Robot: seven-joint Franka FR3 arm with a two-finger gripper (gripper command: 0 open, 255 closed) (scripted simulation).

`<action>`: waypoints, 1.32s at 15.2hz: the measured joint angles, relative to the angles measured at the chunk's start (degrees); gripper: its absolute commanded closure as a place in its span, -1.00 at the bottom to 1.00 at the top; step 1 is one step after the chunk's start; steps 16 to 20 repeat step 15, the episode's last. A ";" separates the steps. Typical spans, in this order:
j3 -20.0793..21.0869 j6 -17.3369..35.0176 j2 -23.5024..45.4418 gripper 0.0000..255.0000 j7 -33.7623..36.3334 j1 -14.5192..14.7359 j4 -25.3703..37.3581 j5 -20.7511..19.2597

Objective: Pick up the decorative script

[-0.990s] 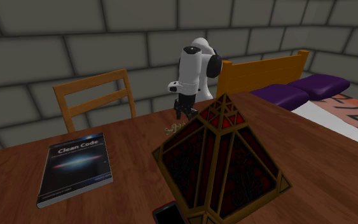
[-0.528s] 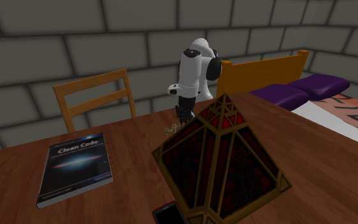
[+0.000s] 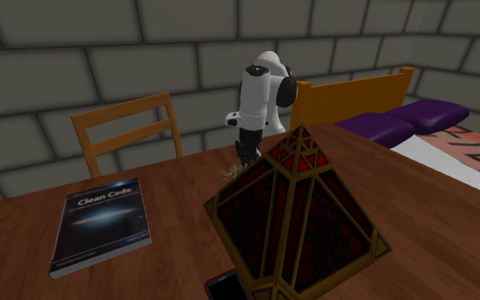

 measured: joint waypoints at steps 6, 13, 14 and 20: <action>0.14 -4.41 0.68 1.00 0.04 0.11 4.99 -0.37; 0.65 -10.34 2.68 1.00 0.62 0.60 12.49 -1.54; 0.74 -11.36 3.28 1.00 0.70 0.71 14.01 -1.91; 0.79 -11.81 3.56 1.00 0.76 0.77 14.67 -2.08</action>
